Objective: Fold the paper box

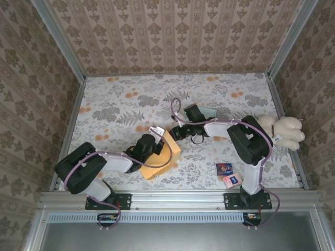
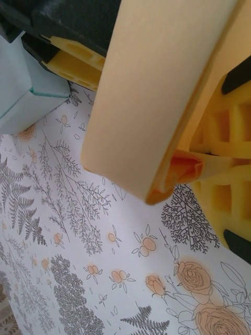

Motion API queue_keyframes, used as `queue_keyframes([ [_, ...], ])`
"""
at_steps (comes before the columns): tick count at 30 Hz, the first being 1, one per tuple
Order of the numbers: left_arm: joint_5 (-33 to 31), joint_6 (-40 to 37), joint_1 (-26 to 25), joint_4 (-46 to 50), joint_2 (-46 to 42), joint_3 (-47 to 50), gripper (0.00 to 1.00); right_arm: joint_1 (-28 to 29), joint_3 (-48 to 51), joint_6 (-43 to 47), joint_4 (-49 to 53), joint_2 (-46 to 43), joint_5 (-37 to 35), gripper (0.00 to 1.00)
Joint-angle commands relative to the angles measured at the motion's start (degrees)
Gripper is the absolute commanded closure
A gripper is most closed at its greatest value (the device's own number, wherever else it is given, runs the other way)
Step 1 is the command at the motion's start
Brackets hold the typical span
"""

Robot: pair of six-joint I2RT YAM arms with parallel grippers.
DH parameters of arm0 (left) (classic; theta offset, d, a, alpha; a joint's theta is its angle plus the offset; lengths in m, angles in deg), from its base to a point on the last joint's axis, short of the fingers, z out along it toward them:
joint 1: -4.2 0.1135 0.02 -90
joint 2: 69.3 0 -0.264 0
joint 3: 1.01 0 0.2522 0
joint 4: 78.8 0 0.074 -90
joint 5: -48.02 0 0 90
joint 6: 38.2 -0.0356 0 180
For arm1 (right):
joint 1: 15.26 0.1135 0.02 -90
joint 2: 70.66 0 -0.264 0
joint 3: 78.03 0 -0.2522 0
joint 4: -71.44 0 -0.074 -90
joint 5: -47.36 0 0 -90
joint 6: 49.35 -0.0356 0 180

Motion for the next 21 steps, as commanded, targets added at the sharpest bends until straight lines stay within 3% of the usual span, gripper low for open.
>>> queue_keyframes([
  [1, 11.24, -1.84, -2.94, 2.96, 2.97, -2.94, 1.0, 3.03, 0.73, 2.01, -3.93, 1.17, 10.13, 0.63],
  [12, 16.07, -6.18, -5.63, 5.97, 4.58, -4.93, 1.0, 0.36, 5.43, -3.91, -10.49, -2.29, 5.08, 0.64],
  [15, 16.13, -8.44, -5.65, 11.42, 3.83, -7.09, 1.0, 0.13, 6.83, -5.25, -11.27, -3.68, 4.28, 0.65],
  [21, 14.96, -10.2, -5.8, 21.6, 2.17, -11.76, 1.0, -2.93, 14.02, -12.45, -13.87, -10.09, -7.98, 0.61],
])
